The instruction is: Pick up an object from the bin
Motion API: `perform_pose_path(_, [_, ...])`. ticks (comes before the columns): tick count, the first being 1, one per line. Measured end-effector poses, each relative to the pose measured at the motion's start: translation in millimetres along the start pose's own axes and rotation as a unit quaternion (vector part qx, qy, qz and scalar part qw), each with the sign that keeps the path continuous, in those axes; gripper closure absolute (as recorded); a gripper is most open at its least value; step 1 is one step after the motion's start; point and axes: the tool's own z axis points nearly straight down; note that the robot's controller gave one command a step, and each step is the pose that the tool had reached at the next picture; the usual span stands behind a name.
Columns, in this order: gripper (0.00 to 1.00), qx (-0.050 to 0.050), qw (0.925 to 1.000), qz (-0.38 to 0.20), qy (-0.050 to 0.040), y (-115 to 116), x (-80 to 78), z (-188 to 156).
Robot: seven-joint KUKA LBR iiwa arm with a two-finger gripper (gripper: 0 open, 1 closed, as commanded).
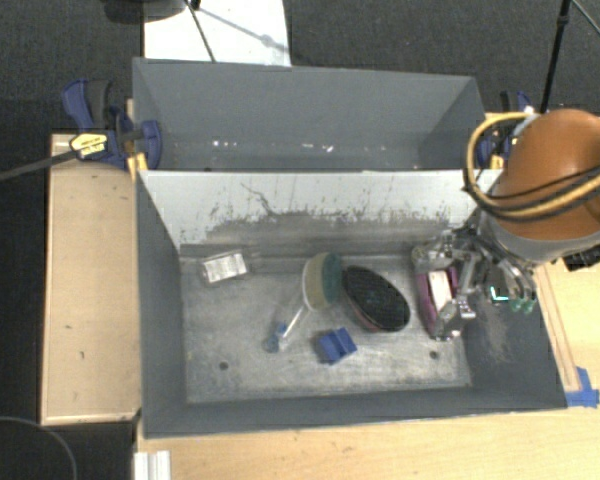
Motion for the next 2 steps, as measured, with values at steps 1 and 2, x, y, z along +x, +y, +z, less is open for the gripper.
perform_pose_path(1, [0.00,0.000,0.9985,0.055,-0.0052,45.9,-63.1,108.1])
perform_pose_path(2, [0.00,-0.001,0.9907,0.136,-0.0055,58.5,-60.3,88.6])
